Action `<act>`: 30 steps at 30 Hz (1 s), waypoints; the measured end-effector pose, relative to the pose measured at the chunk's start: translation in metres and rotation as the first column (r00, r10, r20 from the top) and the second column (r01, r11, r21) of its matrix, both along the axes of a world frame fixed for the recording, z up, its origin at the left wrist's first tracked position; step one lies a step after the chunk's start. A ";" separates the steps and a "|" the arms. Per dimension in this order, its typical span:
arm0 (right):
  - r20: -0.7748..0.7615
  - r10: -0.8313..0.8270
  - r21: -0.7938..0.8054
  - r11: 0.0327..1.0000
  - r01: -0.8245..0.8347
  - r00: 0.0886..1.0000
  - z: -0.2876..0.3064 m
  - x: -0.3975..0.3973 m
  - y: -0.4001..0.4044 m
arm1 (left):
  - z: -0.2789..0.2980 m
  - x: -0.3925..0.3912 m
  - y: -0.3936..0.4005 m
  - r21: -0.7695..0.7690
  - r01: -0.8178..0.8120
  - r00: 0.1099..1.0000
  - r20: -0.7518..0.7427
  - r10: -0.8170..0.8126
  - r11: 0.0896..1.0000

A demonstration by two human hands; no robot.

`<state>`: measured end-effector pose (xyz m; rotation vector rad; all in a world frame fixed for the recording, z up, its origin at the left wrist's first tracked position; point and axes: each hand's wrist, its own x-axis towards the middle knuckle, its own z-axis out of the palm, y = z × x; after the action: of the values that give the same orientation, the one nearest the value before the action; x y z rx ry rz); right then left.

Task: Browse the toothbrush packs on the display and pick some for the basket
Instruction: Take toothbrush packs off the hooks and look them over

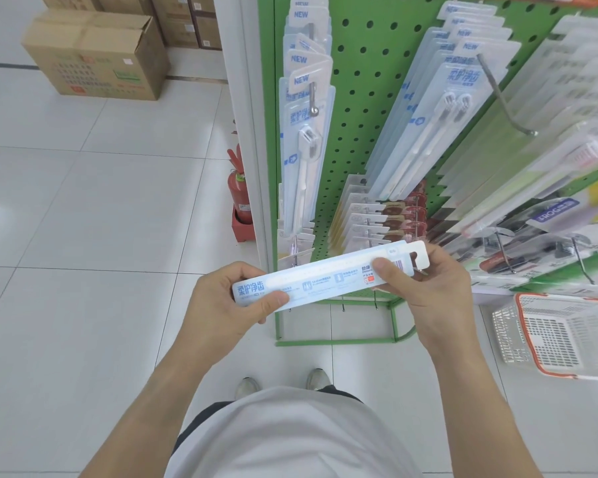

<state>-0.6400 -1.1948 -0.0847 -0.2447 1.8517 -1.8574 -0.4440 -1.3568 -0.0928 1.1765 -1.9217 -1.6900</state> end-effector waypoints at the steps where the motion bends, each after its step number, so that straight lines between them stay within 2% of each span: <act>1: -0.021 0.001 0.016 1.000 0.000 1.000 -0.001 0.001 0.000 | -0.001 0.000 0.001 -0.005 -0.003 1.000 -0.004 0.003 1.000; 5: -0.046 0.000 0.037 0.999 0.002 0.999 -0.001 0.004 0.000 | -0.005 0.003 0.001 0.012 -0.027 1.000 -0.014 0.027 1.000; 13: 0.013 -0.075 -0.016 0.997 0.075 0.997 -0.001 0.010 -0.004 | -0.004 0.003 0.004 -0.001 -0.039 0.999 0.028 0.039 0.999; 18: -0.001 -0.029 0.025 0.999 0.030 1.000 0.000 0.011 -0.004 | -0.005 0.009 0.005 -0.310 0.075 0.976 0.220 -0.005 0.948; 20: -0.001 0.013 0.021 1.000 -0.013 1.000 0.003 0.014 -0.005 | 0.000 0.008 0.007 -0.364 0.130 0.973 0.227 -0.048 0.922; 25: 0.018 0.168 -0.031 0.985 -0.168 0.986 0.009 0.030 -0.010 | 0.011 -0.005 0.020 -0.260 0.203 0.974 0.153 -0.167 0.944; 30: 0.059 0.312 -0.086 0.948 -0.306 0.948 0.017 0.030 -0.009 | 0.008 -0.006 0.020 -0.245 0.174 0.978 0.156 -0.139 0.954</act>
<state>-0.6099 -1.2034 -0.0674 -0.4608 1.5920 -1.6963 -0.4503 -1.3366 -0.0846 1.0894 -2.2925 -1.4058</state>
